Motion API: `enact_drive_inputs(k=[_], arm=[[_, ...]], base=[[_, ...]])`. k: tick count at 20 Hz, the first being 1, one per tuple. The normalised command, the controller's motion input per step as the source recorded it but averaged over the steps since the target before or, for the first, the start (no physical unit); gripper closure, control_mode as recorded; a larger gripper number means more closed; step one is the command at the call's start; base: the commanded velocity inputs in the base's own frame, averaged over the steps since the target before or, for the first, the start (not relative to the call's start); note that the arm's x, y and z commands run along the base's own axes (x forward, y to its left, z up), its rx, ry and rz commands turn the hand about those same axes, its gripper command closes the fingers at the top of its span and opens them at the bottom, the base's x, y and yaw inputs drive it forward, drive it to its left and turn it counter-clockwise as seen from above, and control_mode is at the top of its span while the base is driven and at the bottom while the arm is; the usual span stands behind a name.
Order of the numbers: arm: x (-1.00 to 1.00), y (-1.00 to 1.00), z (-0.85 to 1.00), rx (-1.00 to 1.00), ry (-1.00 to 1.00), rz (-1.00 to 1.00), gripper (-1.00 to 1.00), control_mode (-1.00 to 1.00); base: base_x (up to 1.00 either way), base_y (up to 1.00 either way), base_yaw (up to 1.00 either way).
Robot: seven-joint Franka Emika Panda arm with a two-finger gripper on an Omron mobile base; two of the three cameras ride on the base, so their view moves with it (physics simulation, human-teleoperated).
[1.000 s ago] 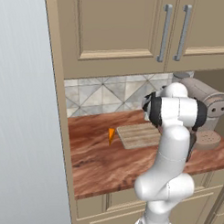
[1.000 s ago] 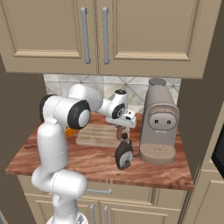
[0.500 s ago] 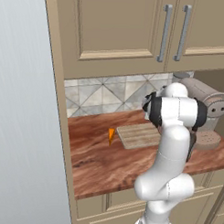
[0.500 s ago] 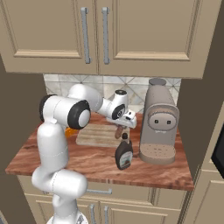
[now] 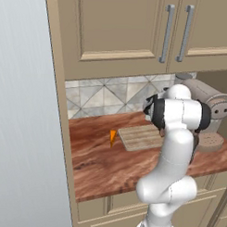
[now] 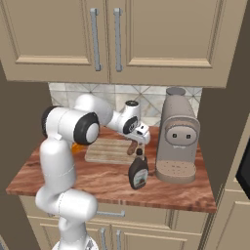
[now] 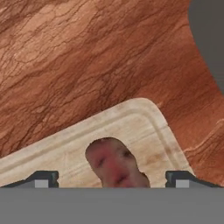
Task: Retrieve the reheated potato from the microwave, then place the potato, cheese, and condiment on the cutting board.
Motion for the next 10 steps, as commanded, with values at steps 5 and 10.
enact_drive_inputs(k=[5,10], arm=[[-0.07,0.16,0.18,0.0,-0.02,-0.05,-1.0,-1.0],[-0.24,0.04,0.29,0.0,-0.05,-0.01,-1.0,-1.0]], base=[[0.0,0.0,0.0],[0.0,0.0,0.0]])
